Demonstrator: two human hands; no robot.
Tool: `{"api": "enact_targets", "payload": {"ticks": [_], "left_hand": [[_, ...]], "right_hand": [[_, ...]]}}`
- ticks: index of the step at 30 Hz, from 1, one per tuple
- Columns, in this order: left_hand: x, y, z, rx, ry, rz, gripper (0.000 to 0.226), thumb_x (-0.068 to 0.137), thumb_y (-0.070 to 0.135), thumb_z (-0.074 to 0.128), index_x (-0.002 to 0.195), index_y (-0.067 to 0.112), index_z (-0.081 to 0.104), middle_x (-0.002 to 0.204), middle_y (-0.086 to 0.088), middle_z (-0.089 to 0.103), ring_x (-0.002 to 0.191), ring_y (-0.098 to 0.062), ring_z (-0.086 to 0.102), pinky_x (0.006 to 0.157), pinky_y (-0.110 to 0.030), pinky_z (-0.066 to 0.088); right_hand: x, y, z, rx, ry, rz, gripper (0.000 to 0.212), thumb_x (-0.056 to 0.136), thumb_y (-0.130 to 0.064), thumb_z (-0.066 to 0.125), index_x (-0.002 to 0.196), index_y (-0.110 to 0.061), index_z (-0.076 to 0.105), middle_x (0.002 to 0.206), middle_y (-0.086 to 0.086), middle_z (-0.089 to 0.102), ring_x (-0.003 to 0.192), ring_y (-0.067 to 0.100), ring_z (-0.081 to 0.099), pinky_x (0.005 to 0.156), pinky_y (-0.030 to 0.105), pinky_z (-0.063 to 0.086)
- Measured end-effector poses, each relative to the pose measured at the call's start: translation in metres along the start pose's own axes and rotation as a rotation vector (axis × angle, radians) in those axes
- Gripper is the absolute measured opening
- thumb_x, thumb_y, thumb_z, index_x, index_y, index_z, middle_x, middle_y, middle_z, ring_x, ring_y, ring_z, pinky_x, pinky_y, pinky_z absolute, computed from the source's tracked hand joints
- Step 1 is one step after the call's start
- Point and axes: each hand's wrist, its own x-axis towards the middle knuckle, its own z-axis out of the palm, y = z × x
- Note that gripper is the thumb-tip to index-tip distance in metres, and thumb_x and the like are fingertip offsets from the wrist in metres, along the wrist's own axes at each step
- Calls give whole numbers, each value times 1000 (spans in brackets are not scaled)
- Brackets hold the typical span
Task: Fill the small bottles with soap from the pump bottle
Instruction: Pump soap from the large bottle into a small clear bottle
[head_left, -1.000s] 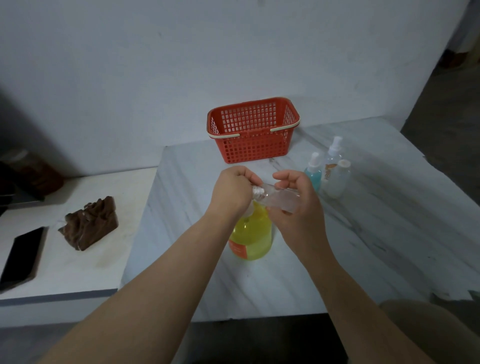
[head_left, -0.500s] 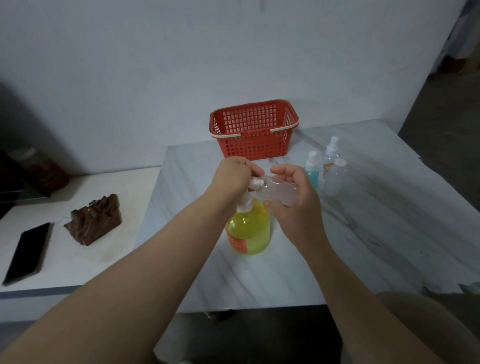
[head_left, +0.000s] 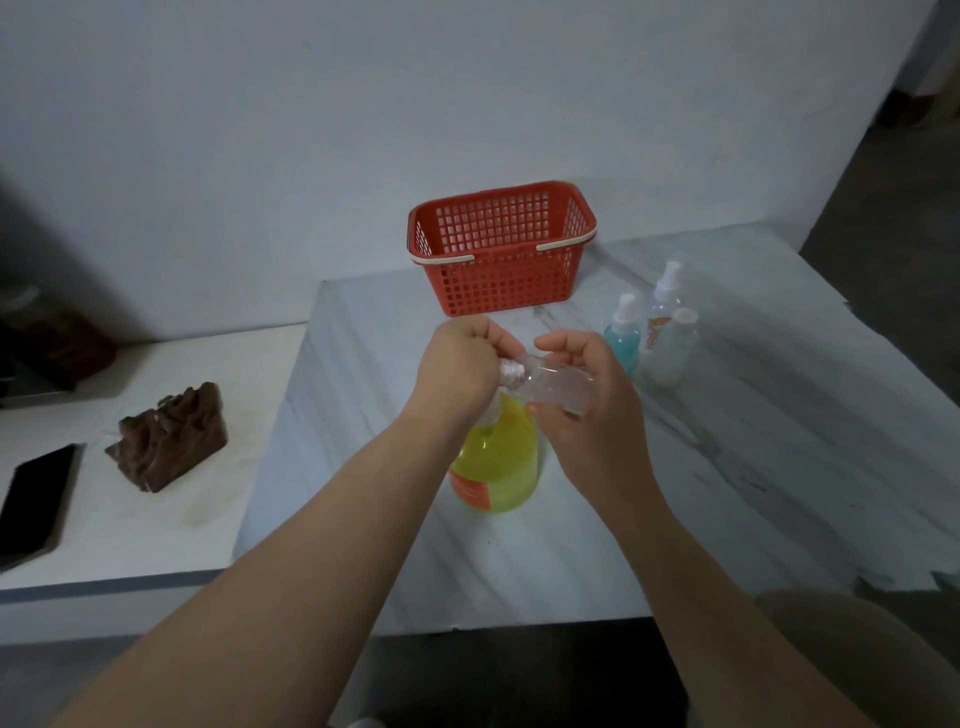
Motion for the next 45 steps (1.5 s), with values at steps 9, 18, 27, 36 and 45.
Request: {"api": "enact_targets", "payload": {"ticks": [9,18,27,36,45], "left_hand": [[-1,-2,1,-26,8,-48,38,73,-10,30,65,11,60,70,-6,64,67,-19,55,55,-25,39],[-2,10,-2,-70,18,-101,39,78,-10,33,62,13,59,60,-1,61,63,-15,55,56,-22,43],[1,14,-3,-41,-12,-106,39,82,-9,32,64,12,59,73,-8,62,71,-18,57,55,-21,43],[-3,7,-4,69,-89,-61,39,72,-19,35,64,11,59,63,-4,60,54,-10,54,42,-13,40],[-1,1,0,38,-30,-101,40,71,-15,30,65,12,60,68,-6,63,63,-15,54,50,-21,40]], "right_hand": [[-4,-1,0,23,-12,3,52,72,6,66,94,-39,52,89,-14,56,85,5,57,66,7,40],[-2,-4,-1,25,6,-36,55,71,11,63,98,-36,51,85,-6,57,79,10,58,64,12,44],[-1,-9,-3,73,-2,-25,54,72,14,58,99,-32,52,82,-5,56,73,4,56,61,8,41],[-4,-5,-2,97,0,5,48,73,1,69,97,-37,52,80,-11,56,73,3,57,63,12,43],[-3,0,0,69,-14,45,43,75,-5,70,101,-34,54,81,-9,56,77,8,59,69,26,49]]}}
